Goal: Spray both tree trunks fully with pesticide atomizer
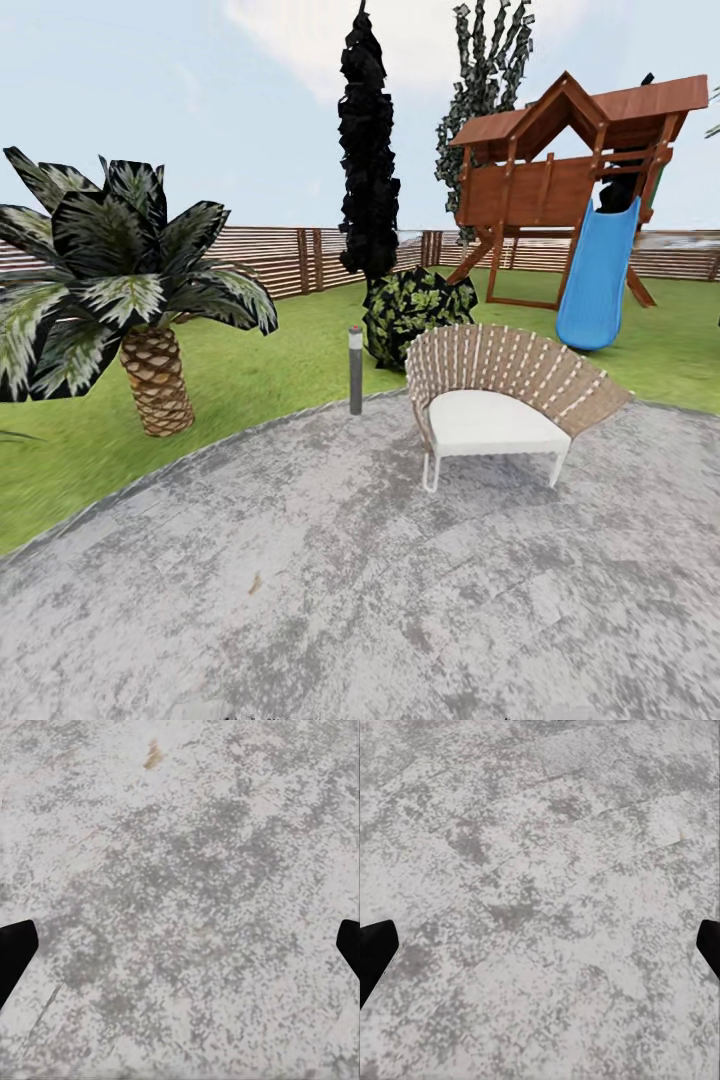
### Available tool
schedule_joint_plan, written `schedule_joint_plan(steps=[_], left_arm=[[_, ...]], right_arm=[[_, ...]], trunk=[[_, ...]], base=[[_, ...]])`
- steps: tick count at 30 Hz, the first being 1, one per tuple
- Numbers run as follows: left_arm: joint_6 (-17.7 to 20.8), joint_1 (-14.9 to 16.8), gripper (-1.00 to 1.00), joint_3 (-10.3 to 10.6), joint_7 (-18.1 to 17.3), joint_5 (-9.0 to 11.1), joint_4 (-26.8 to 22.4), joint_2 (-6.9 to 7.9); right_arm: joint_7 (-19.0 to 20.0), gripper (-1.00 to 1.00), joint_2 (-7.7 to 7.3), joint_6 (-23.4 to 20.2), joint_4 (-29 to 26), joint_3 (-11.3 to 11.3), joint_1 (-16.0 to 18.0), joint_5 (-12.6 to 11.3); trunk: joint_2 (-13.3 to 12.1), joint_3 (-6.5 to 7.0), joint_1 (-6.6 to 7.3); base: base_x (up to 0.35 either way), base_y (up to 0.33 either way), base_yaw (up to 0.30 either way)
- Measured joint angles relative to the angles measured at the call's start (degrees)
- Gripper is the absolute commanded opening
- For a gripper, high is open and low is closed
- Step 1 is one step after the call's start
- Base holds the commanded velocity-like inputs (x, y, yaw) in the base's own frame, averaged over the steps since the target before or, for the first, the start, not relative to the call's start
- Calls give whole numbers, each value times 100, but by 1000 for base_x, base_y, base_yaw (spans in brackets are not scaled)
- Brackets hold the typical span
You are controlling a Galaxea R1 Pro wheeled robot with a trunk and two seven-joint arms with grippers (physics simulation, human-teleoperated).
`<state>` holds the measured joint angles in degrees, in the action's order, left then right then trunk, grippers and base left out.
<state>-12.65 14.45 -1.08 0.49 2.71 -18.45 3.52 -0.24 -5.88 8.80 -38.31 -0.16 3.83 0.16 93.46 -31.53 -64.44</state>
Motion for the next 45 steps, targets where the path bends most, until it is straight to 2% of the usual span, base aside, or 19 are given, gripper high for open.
schedule_joint_plan(steps=[8,10,12,14,17,30,45], left_arm=[[0,0,100,-13,0,7,-5,3],[-2,0,100,-103,1,8,-7,7],[-6,0,100,-304,-5,4,-8,9],[-7,0,100,-415,-13,2,-12,9],[-8,0,100,-468,-16,1,-15,15],[-8,0,100,-494,-17,0,-8,17],[-9,2,100,-493,-17,0,-7,17]], right_arm=[[0,100,0,0,-2,0,0,0],[0,100,0,0,-2,0,0,0],[0,100,0,0,-2,0,1,0],[0,100,0,0,0,0,1,0],[0,100,0,0,1,0,0,0],[0,100,0,0,6,0,2,0],[0,100,-1,-1,-4,0,1,0]], trunk=[[321,-144,-176],[401,-180,-220],[481,-216,-264],[562,-251,-308],[682,-305,-373],[1204,-539,-659],[1805,-808,-989]], base=[[0,0,274],[0,0,274],[0,0,274],[0,0,274],[0,0,274],[0,0,256],[0,0,21]])
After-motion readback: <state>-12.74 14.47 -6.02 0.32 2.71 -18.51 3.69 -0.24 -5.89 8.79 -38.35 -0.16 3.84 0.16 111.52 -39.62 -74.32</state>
